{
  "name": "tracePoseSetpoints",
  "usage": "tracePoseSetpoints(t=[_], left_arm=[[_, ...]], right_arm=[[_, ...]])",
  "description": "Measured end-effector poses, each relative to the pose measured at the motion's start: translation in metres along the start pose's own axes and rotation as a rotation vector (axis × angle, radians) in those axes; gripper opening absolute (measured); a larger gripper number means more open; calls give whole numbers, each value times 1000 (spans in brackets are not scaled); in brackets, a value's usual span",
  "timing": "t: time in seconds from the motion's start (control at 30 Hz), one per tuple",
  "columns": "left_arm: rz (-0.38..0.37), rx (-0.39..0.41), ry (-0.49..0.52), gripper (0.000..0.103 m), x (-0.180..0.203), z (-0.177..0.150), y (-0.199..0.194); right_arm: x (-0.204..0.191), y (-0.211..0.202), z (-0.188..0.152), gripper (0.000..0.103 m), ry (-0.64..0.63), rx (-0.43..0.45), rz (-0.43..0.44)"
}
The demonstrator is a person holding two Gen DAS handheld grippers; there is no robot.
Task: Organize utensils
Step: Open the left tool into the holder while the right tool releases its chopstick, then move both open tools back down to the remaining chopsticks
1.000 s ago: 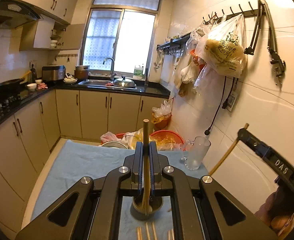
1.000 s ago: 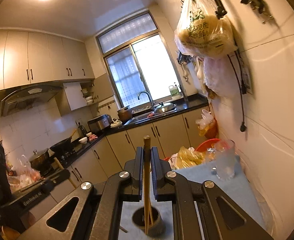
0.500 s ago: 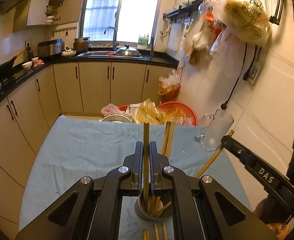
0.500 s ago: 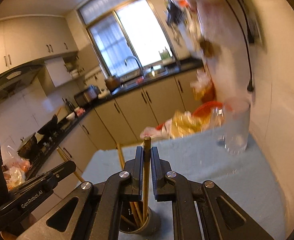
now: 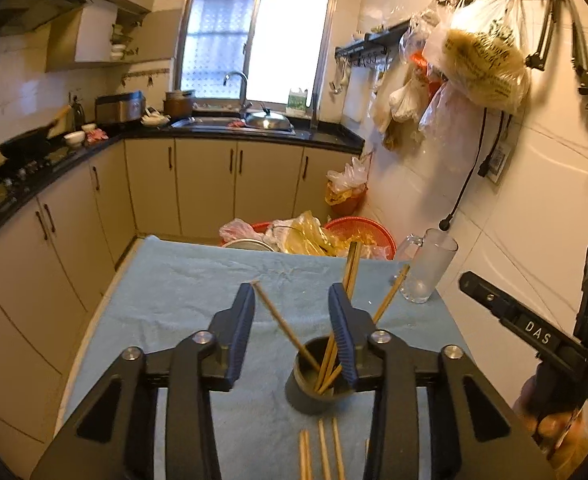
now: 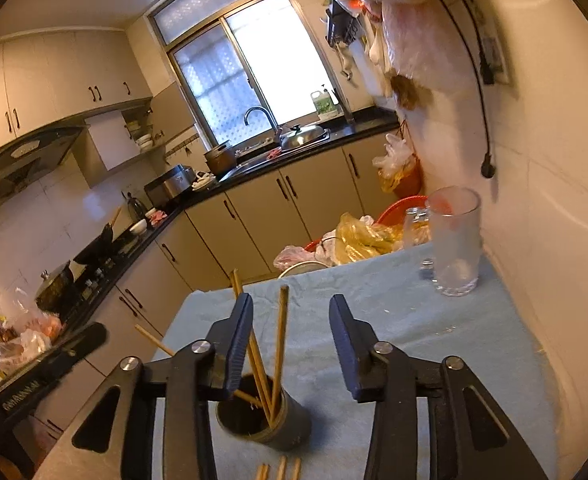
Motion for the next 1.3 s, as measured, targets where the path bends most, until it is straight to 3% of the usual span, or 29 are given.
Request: tracePoseSetpoints(t=[0.2,0.43,0.63,0.87,1.13,1.3], left_arm=[[32,29,9,53,-13,-27,-52],[48,-51,21,54,-26,-88,-70],[46,-189,42,54,-28,-164,-51],[-4,-388,86,54,-16,-243,-10],[-9,-485,174,35,6,-279,32],[-21,-462,191,25,13,-272,42]], right_arm=[[13,-45,-21,63,-53,-36,-49],[36,-84,-74,69,-121,-132,-134],[61,-86,-148,69,-96,-273,-134],[57,-56,-238,69,-38,-431,-39],[36,-29,-284,65,-147,-480,-26],[32,-20,-288,63,-251,-440,-82]])
Point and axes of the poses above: each gripper's, at about its wrist camera, not at the fingertips, and y roughly the way its jaws point, x to its right, z to its top, the point moved 10 cm from there along y, roughly the way its jaws point, and after that the axes turned 1 degree about -x, right-handed, at the moved point
